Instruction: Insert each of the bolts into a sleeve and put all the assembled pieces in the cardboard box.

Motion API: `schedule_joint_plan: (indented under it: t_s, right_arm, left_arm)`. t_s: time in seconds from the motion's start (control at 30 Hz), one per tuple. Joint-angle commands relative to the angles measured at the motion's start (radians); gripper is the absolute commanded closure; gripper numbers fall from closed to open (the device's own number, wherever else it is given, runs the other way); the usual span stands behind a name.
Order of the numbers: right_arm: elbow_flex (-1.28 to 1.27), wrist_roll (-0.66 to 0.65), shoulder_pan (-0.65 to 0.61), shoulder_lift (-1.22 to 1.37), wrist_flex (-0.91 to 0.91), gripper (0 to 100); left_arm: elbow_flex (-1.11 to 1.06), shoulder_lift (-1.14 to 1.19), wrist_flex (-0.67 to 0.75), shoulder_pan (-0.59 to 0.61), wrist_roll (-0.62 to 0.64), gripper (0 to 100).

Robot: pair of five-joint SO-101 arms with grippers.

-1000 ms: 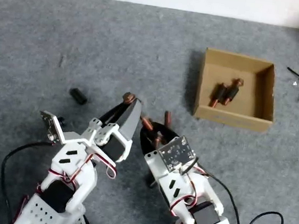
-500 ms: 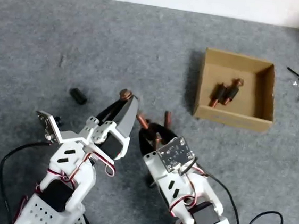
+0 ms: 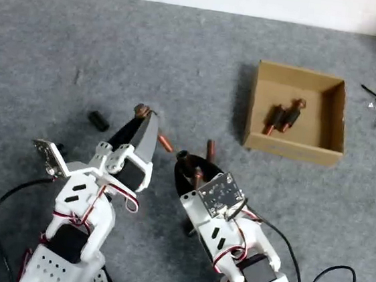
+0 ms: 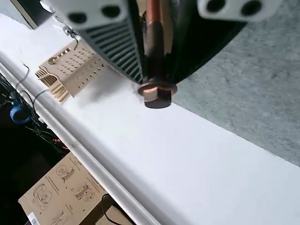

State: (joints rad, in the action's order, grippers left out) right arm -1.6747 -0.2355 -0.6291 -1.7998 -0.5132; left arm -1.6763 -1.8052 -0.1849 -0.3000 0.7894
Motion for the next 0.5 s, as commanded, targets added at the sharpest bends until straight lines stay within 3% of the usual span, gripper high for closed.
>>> schedule_joint_plan:
  t_s: [0.0, 0.27, 0.47]
  right_arm:
    - [-0.145, 0.009, -0.016, -0.019, 0.002, 99.3]
    - [-0.145, 0.008, -0.016, -0.019, 0.002, 99.3]
    - [-0.142, 0.008, -0.013, -0.019, 0.002, 99.3]
  left_arm:
    - [-0.019, -0.001, 0.023, -0.059, 0.003, 99]
    - [-0.019, 0.001, -0.043, -0.147, 0.003, 99]
    - [-0.019, 0.001, -0.052, -0.148, -0.002, 99]
